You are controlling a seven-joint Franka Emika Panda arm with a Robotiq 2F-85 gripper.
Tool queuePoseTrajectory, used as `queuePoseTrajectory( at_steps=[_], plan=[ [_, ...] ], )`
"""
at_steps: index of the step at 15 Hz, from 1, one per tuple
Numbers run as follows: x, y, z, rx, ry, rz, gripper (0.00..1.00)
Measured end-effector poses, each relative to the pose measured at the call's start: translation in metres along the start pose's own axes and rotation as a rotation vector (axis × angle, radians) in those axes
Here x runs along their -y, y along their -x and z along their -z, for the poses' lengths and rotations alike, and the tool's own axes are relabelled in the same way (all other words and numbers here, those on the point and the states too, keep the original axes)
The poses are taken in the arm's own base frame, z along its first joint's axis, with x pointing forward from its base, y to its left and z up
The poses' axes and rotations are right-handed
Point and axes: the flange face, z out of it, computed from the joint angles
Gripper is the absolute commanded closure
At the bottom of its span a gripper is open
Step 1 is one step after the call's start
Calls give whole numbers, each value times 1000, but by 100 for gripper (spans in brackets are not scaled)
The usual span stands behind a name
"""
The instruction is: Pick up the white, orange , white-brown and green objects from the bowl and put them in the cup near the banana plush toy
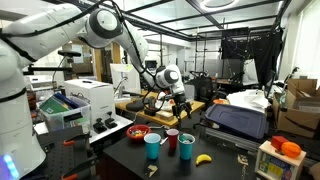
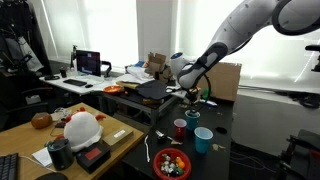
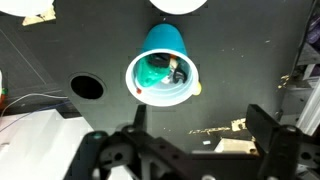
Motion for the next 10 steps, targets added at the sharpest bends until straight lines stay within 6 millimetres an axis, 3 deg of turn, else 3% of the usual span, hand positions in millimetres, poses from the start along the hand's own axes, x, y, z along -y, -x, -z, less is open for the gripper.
queuePoseTrajectory(
  at_steps=[5, 8, 10],
  plan=[
    [6, 56, 69, 118, -146, 195, 0],
    [-8, 80, 106, 183, -183, 354, 0],
    [-21, 85, 123, 224, -196, 463, 0]
  ],
)
